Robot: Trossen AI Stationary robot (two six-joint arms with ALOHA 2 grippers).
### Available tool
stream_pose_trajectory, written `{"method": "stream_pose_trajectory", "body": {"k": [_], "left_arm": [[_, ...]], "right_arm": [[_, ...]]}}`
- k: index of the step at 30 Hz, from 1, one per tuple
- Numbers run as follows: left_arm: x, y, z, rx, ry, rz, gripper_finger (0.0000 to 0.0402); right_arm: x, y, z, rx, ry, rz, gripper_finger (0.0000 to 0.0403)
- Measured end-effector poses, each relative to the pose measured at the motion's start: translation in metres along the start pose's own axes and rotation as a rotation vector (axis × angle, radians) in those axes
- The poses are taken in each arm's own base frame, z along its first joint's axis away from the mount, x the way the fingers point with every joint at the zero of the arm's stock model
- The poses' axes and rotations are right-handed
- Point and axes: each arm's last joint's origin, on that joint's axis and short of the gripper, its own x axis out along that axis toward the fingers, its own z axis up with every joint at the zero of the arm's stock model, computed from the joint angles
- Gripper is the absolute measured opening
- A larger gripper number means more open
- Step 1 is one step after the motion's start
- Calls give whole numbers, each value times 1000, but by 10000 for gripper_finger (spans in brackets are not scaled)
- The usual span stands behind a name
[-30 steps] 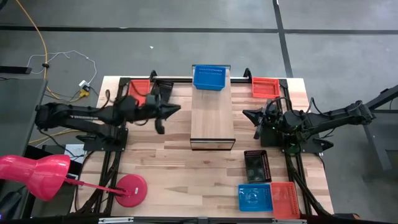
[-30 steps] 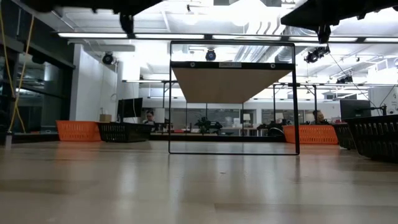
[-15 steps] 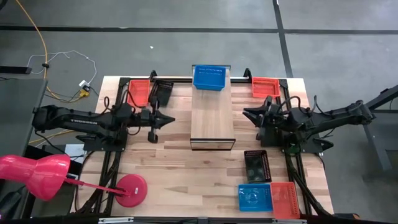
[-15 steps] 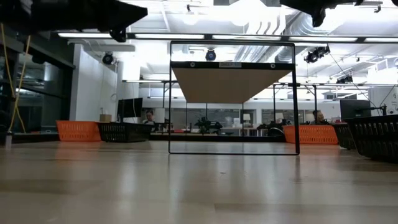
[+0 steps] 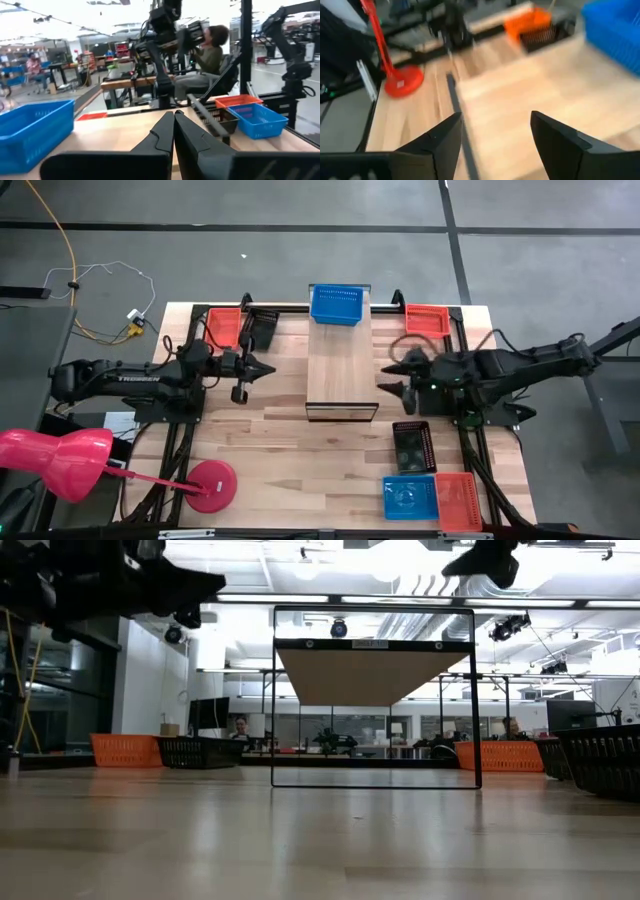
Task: Stack baskets on shelf by color
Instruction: Stack the blue bin on top of the blue bins on the shelf
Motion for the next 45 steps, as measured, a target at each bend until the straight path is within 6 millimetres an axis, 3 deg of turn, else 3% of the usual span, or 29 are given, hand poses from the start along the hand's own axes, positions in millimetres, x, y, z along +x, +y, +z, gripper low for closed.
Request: {"method": "stream_pose_trajectory", "body": {"k": [7, 11, 18, 25, 27, 32, 41, 45], "left_arm": [[-2, 4, -7, -16, 49, 47, 0], [-2, 4, -4, -43, 25, 44, 0], [-2, 5, -6, -75, 41, 98, 0], [-2, 6, -2, -29, 10, 103, 0], [-1, 6, 0, -42, 5, 103, 0], [0, 7, 3, -39, -2, 103, 0], [0, 7, 2, -43, 6, 103, 0], [0, 7, 2, -42, 6, 103, 0]], "right_arm": [[17, 18, -17, 241, 322, -50, 224], [21, 42, -35, 417, 463, -39, 224], [23, 94, -89, 721, 651, -163, 224], [30, 125, -136, 989, 702, -349, 224], [34, 131, -139, 1004, 691, -382, 224], [46, 155, -123, 990, 630, -460, 224], [59, 208, -125, 824, 862, -834, 224], [62, 228, -132, 857, 892, -867, 224]]}}
